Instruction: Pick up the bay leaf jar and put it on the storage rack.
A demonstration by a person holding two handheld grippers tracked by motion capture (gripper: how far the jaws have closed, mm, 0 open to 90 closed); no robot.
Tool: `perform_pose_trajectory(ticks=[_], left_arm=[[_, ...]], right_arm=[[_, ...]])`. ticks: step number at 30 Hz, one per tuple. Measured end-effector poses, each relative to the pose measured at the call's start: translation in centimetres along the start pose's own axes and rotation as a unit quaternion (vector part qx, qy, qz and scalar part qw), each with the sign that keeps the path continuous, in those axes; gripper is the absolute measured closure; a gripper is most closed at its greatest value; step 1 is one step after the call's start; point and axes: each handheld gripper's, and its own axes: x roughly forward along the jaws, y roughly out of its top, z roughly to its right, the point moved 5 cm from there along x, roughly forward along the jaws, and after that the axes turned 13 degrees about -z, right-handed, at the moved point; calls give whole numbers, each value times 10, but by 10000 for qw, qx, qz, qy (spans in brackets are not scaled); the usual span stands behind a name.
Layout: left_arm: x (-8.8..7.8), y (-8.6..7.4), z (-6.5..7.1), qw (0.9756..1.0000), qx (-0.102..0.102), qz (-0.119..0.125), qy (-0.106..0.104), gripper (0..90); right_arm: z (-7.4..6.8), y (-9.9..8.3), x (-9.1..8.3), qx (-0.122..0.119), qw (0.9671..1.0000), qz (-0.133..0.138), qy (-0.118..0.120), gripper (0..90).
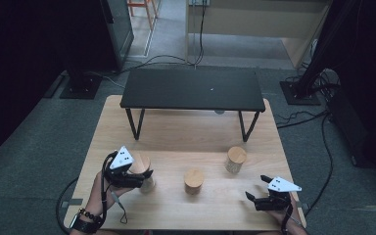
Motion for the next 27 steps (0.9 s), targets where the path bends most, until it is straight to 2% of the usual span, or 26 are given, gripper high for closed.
perform_pose_trajectory(ticks=[3,6,18,19,22,25,27], left_arm=[[-4,9,-2,10000,13,29,-35,255],[-8,18,-7,9998,-71,134,-134,255],[-30,65,-12,9996,121,265,-1,255],[-33,70,-15,9994,88,322,-72,255],[-35,76,-18,9992,51,371,-140,255],[-41,88,-18,9993,107,367,-61,255],[-42,91,-19,9992,122,373,-53,255]], right_arm=[[0,0,0,13,10000,-5,8,75],[0,0,0,6,10000,-3,15,75],[1,0,0,3,10000,6,49,75],[2,0,0,-13,10000,-4,62,74],[2,0,0,-22,10000,-10,72,68],[2,1,0,-40,10000,-28,85,48],[2,1,0,-46,10000,-29,81,44]])
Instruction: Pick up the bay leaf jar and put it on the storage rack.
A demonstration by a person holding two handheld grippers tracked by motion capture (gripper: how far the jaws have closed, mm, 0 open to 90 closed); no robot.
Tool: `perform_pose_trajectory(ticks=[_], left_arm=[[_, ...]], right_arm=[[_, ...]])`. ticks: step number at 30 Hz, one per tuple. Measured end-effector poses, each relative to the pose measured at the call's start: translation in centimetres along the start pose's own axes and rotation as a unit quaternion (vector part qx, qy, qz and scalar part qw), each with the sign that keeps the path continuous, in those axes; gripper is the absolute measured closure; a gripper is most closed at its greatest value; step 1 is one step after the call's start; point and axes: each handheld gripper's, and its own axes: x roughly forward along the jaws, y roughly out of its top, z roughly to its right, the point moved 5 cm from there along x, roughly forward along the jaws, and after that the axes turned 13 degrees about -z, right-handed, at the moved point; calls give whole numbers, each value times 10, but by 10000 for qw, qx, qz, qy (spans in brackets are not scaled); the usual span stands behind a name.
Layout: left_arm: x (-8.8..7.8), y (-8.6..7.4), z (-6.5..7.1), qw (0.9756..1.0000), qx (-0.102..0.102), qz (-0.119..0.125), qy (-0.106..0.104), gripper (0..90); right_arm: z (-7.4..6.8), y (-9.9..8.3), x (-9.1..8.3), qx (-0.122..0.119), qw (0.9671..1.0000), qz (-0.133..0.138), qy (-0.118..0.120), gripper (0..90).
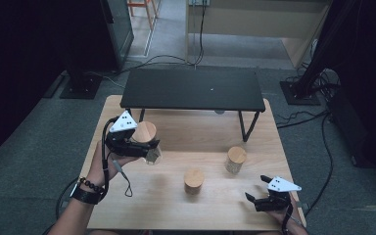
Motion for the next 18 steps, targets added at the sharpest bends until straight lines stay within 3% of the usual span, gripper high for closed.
perform_pose_trajectory(ticks=[18], left_arm=[[-21,52,-13,9997,51,103,213,255]], right_arm=[[0,2,0,-53,10000,-62,18,25]])
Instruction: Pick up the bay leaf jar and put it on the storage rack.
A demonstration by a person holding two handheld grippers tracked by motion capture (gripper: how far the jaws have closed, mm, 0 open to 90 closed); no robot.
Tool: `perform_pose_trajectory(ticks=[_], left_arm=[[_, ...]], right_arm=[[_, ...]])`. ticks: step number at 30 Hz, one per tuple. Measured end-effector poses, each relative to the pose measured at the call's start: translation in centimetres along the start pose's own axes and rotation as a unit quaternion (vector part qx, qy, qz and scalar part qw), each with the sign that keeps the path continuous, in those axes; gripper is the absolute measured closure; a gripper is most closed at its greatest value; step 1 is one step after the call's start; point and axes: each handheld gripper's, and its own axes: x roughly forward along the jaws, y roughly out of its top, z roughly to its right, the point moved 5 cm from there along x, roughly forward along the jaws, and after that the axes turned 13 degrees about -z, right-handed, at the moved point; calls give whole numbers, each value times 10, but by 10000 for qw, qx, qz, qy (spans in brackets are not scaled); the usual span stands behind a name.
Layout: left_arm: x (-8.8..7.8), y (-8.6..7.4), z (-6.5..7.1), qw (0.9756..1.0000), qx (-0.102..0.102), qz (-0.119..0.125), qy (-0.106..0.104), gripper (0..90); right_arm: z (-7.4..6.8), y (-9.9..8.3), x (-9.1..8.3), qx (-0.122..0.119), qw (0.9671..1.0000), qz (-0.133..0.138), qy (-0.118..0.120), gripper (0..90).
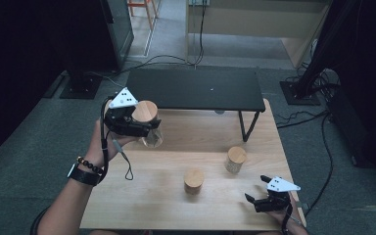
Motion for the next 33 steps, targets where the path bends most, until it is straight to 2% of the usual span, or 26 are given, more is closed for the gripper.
perform_pose_trajectory(ticks=[7,14,15,16,25,28,33], left_arm=[[-4,20,-5,9999,-71,129,-10,255],[-3,49,-8,9999,-8,90,129,255],[-2,57,-11,9998,-3,88,171,255],[-2,57,-11,9998,-3,88,171,255],[9,88,-32,9995,-95,9,297,255],[12,94,-34,9995,-96,25,312,255],[22,102,-42,9990,-234,159,340,255]], right_arm=[[0,0,0,8,10000,5,-5,26],[0,0,0,8,10000,0,-12,26],[0,0,0,2,10000,0,-7,26],[0,0,0,2,10000,0,-7,26],[0,0,0,-2,10000,-1,-4,26],[0,0,0,-4,10000,-3,-3,26],[0,0,0,-7,10000,-4,-16,26]])
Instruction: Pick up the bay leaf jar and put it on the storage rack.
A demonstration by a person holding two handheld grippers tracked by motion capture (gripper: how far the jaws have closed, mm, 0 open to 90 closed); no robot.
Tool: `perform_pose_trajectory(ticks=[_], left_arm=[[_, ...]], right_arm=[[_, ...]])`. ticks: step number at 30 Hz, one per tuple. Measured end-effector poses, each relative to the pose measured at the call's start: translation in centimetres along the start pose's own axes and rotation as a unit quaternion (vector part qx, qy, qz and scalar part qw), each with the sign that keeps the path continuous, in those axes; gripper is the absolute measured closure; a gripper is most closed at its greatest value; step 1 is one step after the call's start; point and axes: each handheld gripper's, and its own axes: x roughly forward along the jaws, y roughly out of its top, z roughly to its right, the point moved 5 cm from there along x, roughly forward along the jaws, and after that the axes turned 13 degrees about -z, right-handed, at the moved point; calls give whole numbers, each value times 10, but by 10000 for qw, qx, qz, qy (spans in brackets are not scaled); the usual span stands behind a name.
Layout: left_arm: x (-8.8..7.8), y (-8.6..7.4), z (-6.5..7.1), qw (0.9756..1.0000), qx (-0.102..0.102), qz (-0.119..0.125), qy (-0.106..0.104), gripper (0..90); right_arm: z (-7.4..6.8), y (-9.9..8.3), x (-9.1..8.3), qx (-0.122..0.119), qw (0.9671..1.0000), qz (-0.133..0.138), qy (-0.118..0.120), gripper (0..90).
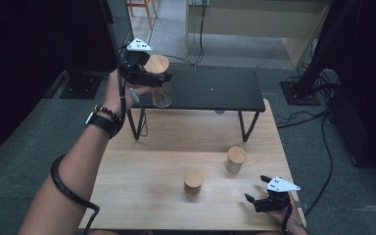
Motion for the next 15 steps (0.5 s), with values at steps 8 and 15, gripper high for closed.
perform_pose_trajectory(ticks=[8,15], left_arm=[[18,4,-10,9996,-103,-124,244,255],[30,2,-29,9983,-406,-191,373,255]], right_arm=[[-2,0,0,4,10000,3,-37,27],[-1,0,0,7,10000,12,-34,29]])
